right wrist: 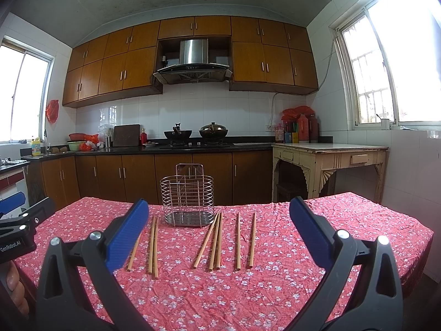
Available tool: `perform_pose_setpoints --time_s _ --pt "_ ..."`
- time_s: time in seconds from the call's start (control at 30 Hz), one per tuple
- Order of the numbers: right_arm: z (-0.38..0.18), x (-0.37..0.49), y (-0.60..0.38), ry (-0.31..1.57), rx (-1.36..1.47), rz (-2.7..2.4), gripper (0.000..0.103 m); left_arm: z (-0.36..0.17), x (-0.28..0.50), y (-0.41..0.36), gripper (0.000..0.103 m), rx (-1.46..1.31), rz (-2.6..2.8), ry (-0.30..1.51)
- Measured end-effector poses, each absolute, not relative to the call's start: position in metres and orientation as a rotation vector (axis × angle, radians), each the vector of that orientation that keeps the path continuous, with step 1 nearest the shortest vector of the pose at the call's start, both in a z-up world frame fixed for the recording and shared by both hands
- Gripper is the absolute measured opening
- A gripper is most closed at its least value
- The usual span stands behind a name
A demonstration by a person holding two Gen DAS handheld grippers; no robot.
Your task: Organize utensils
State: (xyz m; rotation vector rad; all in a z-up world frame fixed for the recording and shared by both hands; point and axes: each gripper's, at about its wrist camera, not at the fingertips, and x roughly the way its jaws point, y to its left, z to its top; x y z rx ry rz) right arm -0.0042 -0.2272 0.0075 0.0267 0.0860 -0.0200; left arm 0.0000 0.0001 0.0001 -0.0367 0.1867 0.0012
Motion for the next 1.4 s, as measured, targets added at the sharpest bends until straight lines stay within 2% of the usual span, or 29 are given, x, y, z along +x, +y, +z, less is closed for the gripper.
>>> perform_pose_setpoints --time_s 1.4 --pt "0.0037 -0.0065 -0.2288 0.089 0.031 -0.020 0.099 -0.0023 0.0010 -0.0023 0.101 -0.038 -0.001 0.190"
